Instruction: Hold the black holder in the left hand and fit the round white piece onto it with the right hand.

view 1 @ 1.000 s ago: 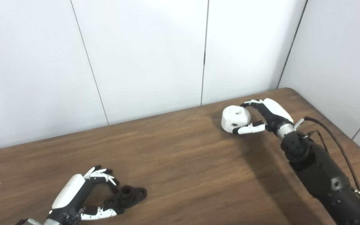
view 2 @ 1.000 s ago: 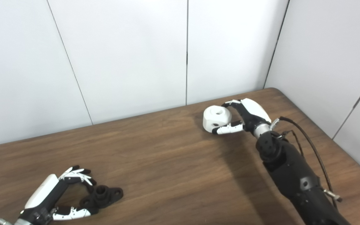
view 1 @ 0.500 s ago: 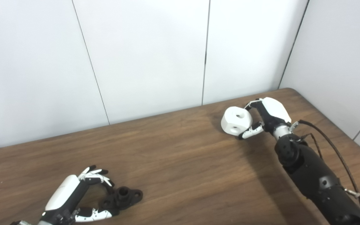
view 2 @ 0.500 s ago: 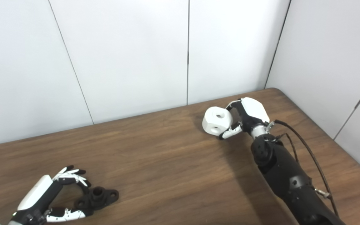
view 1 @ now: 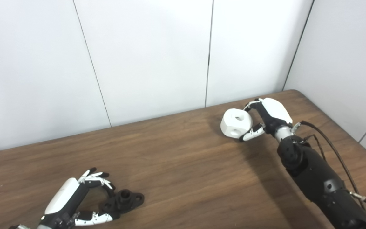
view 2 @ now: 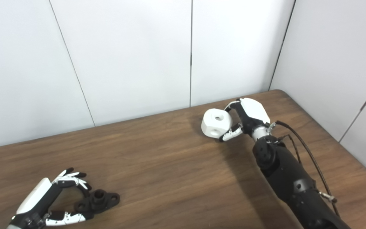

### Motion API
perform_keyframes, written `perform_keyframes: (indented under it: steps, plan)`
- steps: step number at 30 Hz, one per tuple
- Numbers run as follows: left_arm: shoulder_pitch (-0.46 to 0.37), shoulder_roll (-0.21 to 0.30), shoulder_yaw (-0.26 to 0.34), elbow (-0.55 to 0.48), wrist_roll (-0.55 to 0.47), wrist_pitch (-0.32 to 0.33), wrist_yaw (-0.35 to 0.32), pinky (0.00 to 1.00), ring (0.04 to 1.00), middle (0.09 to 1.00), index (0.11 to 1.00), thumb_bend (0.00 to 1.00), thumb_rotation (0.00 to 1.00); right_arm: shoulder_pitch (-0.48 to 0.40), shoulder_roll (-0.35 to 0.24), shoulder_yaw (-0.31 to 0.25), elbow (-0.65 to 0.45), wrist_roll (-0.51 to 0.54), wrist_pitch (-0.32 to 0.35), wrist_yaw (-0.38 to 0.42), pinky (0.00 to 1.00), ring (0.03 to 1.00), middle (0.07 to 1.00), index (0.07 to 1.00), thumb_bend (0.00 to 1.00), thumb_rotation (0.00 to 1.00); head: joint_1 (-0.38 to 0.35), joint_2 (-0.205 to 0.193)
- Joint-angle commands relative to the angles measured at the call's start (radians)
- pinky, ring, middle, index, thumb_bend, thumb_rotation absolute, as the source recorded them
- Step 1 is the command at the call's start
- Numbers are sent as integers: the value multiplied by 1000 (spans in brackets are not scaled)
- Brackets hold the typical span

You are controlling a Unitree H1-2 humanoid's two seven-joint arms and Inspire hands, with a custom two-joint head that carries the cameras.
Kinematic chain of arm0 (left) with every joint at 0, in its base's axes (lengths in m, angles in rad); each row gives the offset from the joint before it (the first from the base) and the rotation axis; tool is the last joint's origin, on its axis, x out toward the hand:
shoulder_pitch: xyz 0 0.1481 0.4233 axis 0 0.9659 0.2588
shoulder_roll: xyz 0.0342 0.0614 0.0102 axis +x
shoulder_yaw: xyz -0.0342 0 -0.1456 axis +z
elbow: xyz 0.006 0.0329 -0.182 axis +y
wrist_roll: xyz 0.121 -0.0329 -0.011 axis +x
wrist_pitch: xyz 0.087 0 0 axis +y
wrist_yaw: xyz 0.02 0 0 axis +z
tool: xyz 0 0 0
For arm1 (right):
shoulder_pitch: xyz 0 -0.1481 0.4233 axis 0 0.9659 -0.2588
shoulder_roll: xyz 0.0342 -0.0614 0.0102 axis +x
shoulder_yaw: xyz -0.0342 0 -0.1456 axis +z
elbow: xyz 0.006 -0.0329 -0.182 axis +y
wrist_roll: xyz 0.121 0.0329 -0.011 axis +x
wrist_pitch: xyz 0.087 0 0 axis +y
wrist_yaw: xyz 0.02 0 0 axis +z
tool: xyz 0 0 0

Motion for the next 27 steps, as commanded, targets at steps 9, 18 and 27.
perform_keyframes:
  steps: [9,18,27]
  plan:
    - [-26,10,7,-17,8,-6,16,999,853,652,481,520,43,-32,-14,-21,-100,32,-22,21,828,939,812,485,524,136,4,6]
    - [-32,11,-5,-1,16,-16,13,987,851,654,481,520,44,-38,-2,9,-174,30,-21,93,839,941,804,484,525,140,15,13]
    - [-40,-1,-20,45,27,-39,23,978,854,660,481,520,45,-47,30,59,-281,10,-27,166,896,935,788,482,525,147,23,24]
